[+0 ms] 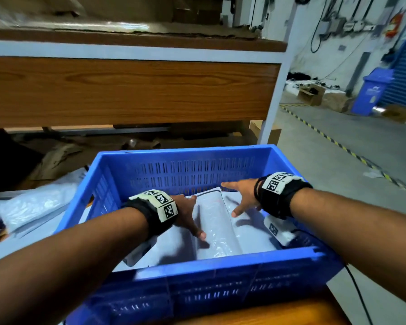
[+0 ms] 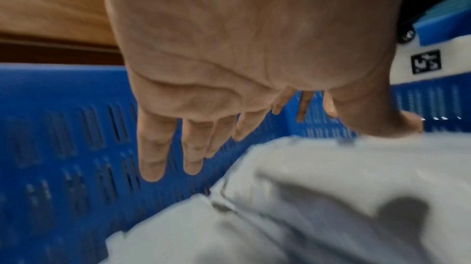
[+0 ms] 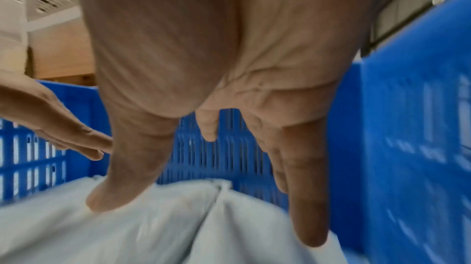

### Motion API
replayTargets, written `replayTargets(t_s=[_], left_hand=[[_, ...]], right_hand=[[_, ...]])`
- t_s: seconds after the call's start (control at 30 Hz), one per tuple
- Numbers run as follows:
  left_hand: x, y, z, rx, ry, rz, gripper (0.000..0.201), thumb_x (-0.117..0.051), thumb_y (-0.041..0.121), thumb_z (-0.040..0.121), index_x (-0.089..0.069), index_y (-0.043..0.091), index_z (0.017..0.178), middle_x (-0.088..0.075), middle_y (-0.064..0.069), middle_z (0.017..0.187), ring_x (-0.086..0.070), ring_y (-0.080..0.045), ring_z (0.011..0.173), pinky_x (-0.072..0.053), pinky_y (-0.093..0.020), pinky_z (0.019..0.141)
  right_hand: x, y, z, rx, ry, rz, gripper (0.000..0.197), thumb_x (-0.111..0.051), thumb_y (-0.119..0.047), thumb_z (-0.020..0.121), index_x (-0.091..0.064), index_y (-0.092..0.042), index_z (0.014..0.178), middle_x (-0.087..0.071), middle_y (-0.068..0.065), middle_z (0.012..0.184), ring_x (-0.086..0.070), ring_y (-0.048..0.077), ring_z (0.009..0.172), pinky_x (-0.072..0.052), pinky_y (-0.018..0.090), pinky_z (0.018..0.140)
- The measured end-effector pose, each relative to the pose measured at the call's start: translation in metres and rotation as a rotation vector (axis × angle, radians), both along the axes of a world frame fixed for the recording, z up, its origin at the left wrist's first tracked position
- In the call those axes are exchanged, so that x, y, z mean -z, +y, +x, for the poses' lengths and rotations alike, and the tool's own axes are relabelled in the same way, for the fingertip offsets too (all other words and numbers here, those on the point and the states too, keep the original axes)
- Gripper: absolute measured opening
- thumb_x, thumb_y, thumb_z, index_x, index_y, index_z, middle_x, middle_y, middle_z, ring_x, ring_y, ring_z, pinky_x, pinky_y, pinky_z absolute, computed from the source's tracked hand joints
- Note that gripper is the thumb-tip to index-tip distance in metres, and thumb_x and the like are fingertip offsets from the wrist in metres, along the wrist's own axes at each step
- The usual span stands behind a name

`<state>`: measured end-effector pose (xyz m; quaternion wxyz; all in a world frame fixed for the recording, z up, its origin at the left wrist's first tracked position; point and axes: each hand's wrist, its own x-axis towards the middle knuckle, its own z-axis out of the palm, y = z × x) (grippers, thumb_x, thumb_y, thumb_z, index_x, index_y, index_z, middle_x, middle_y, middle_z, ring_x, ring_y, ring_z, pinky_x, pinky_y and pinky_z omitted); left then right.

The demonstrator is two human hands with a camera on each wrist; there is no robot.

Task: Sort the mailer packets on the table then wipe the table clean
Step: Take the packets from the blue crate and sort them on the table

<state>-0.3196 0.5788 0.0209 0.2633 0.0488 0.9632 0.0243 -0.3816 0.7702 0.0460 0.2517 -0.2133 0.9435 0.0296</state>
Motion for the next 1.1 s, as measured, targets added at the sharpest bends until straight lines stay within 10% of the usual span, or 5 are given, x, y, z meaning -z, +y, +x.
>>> replayTargets(t_s=[0.13, 0.33, 0.47, 0.7, 1.1], left_hand=[[-0.056, -0.032, -0.002, -0.071, 0.218, 0.094, 0.084, -0.066, 0.069, 0.071, -0.053, 0.014, 0.132, -0.059, -0.008, 0.13, -0.056, -0.025, 0.119, -0.045, -0.036, 0.1], [-0.151, -0.112, 0.041, -0.217, 0.485, 0.281, 0.022, -0.073, 0.031, 0.082, -0.073, 0.011, 0.092, -0.065, -0.003, 0.079, -0.057, -0.013, 0.074, -0.039, -0.023, 0.06], [-0.172, -0.19, 0.094, -0.386, 0.614, 0.284, 0.014, -0.074, 0.031, 0.081, -0.076, 0.019, 0.089, -0.071, 0.003, 0.079, -0.061, -0.006, 0.072, -0.046, -0.022, 0.068], [-0.096, -0.319, 0.18, -0.632, 0.519, 0.336, 0.017, -0.072, 0.022, 0.085, -0.074, 0.014, 0.099, -0.07, 0.001, 0.091, -0.06, -0.008, 0.083, -0.04, -0.002, 0.051], [0.064, -0.462, 0.256, -0.644, 0.184, 0.12, 0.069, -0.066, 0.051, 0.08, -0.042, 0.031, 0.141, -0.044, -0.004, 0.145, -0.043, -0.026, 0.132, -0.039, -0.036, 0.106]], right_hand=[[-0.044, -0.032, -0.01, -0.128, 0.178, -0.004, 0.087, -0.071, -0.051, 0.08, -0.026, -0.029, 0.151, -0.039, 0.002, 0.151, -0.04, 0.025, 0.136, -0.033, 0.031, 0.107], [-0.15, -0.095, -0.006, -0.276, 0.317, -0.109, 0.057, -0.064, -0.056, 0.083, -0.054, -0.03, 0.133, -0.059, 0.0, 0.128, -0.056, 0.02, 0.115, -0.043, 0.028, 0.091], [-0.194, -0.156, 0.018, -0.314, 0.332, -0.218, 0.049, -0.063, -0.054, 0.084, -0.059, -0.028, 0.125, -0.061, -0.005, 0.117, -0.055, 0.013, 0.101, -0.042, 0.03, 0.079], [-0.182, -0.296, 0.092, -0.513, 0.301, -0.254, 0.038, -0.064, -0.055, 0.083, -0.066, -0.029, 0.111, -0.067, -0.008, 0.104, -0.063, 0.013, 0.091, -0.051, 0.029, 0.077], [-0.049, -0.495, 0.178, -0.539, 0.139, -0.047, 0.04, -0.059, -0.042, 0.093, -0.066, -0.012, 0.118, -0.069, 0.005, 0.105, -0.062, 0.021, 0.082, -0.044, 0.025, 0.072]])
